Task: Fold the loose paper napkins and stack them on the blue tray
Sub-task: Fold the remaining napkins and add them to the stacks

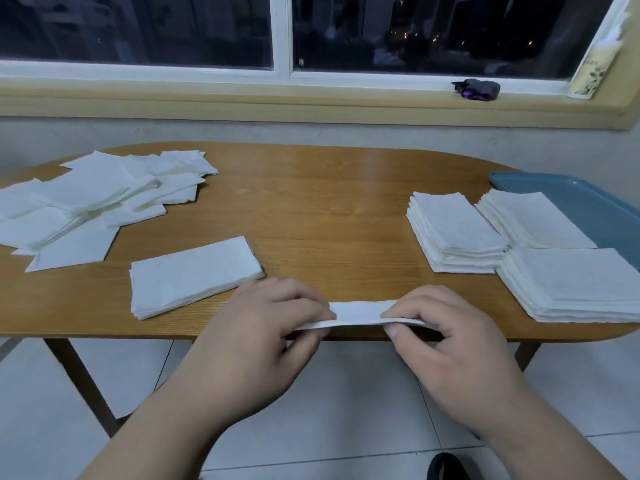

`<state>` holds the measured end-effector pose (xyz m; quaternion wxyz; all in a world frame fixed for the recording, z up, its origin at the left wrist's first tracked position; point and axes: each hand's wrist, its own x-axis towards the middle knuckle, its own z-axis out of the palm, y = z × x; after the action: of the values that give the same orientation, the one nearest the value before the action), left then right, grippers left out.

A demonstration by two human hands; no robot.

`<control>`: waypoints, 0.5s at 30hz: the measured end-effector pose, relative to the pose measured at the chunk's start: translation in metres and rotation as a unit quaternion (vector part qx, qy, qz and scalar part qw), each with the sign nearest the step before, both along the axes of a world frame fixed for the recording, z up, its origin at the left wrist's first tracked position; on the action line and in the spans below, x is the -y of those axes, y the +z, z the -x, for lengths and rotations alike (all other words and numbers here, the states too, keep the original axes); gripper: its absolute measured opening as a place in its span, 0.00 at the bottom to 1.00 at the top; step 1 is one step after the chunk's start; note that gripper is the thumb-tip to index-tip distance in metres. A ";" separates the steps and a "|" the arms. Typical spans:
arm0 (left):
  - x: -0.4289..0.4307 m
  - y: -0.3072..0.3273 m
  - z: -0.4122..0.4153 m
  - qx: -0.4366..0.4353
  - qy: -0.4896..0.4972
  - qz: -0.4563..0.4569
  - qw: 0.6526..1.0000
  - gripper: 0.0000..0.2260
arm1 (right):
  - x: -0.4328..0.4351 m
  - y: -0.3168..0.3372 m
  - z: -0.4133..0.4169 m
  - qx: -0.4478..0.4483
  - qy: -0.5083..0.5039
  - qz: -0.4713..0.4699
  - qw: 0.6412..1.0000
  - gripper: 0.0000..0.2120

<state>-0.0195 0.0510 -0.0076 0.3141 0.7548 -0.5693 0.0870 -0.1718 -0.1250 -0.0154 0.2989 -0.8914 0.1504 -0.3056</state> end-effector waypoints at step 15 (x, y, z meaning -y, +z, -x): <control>-0.070 0.029 -0.044 -0.377 0.154 0.206 0.890 0.28 | -0.060 0.051 -0.102 0.072 0.146 -0.304 0.939 0.24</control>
<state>0.0240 0.1209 0.0213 0.6359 0.7274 -0.2546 -0.0413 -0.0699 -0.0646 0.0353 0.6073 -0.7455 0.0824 -0.2618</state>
